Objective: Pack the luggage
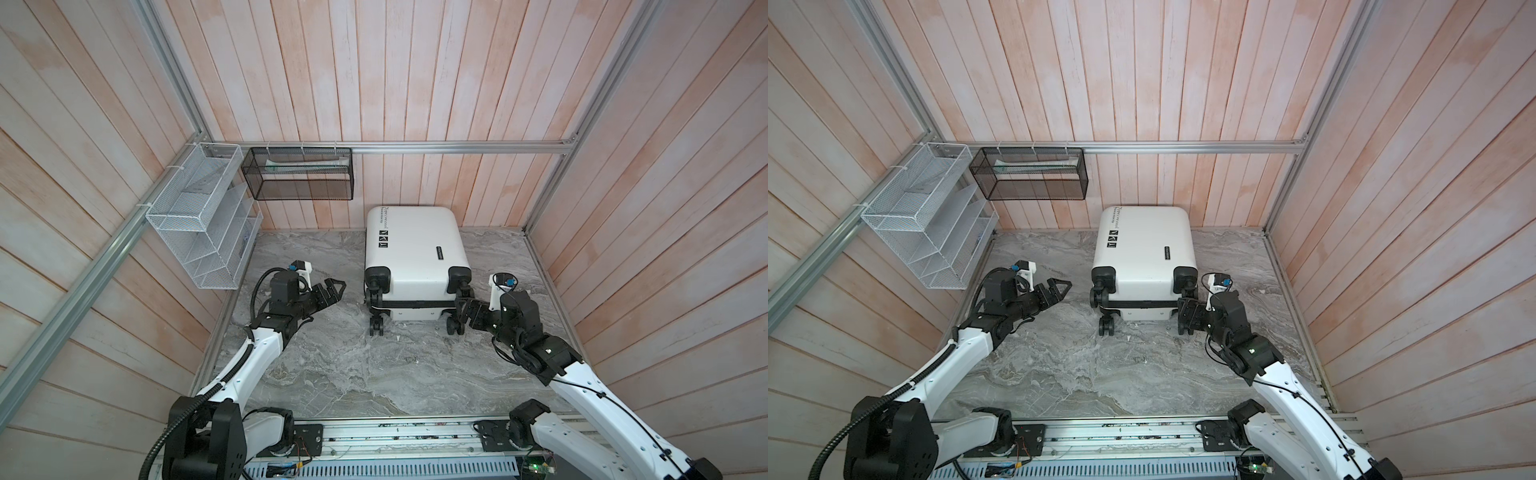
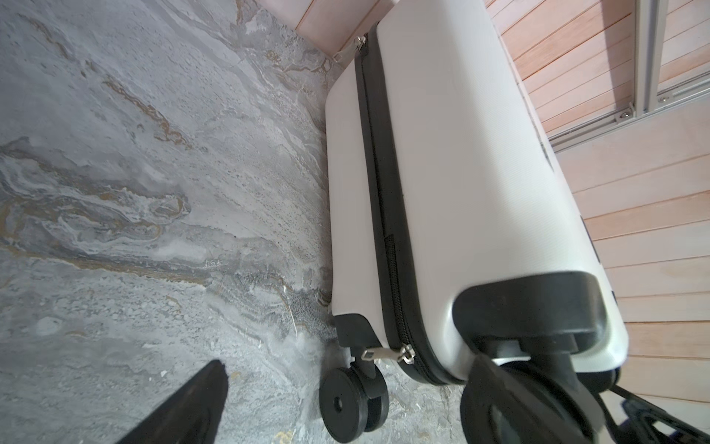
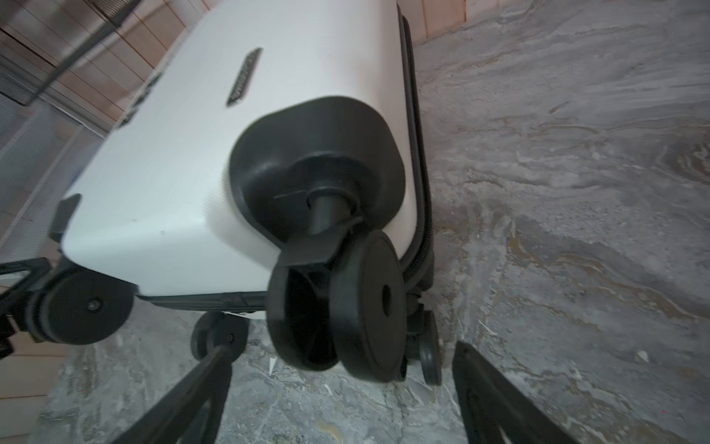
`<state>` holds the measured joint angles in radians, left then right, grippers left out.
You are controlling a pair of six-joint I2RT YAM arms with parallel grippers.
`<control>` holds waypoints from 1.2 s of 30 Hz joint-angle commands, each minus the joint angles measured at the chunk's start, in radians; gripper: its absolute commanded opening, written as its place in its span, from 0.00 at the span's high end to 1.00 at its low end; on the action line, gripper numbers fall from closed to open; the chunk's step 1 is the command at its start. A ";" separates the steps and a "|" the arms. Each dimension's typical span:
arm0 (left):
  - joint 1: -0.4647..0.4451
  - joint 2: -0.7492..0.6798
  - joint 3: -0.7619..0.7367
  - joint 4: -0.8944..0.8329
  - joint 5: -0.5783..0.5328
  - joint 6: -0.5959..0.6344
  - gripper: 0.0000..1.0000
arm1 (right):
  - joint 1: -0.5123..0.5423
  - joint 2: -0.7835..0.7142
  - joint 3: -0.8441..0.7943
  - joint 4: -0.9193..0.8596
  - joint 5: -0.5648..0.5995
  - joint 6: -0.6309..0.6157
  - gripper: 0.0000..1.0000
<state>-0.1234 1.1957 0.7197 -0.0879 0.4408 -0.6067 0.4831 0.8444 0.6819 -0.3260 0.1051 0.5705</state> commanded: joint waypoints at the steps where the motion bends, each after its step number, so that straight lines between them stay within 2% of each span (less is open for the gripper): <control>1: 0.004 -0.002 -0.010 0.047 0.026 -0.010 0.00 | 0.023 0.052 0.036 -0.055 0.108 -0.062 0.10; 7: 0.005 0.023 -0.009 0.070 0.037 -0.017 0.00 | 0.053 0.129 0.077 -0.047 0.173 -0.121 0.15; 20: 0.005 0.055 -0.011 0.092 0.058 -0.008 0.00 | 0.063 0.219 0.119 -0.003 0.163 -0.161 0.36; 23: 0.004 0.056 -0.014 0.093 0.058 -0.007 0.00 | 0.063 0.220 0.120 -0.001 0.163 -0.165 0.46; 27: 0.005 0.055 -0.015 0.092 0.058 -0.002 0.00 | 0.063 0.214 0.134 -0.011 0.157 -0.171 0.65; 31: 0.007 0.058 -0.013 0.092 0.059 -0.001 0.00 | 0.063 0.205 0.158 -0.021 0.145 -0.181 0.79; 36: 0.007 0.066 -0.009 0.097 0.062 0.003 0.00 | 0.067 0.184 0.196 -0.039 0.132 -0.183 0.88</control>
<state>-0.1223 1.2488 0.7193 -0.0174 0.4908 -0.6205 0.5491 1.0622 0.8158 -0.3904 0.2340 0.4110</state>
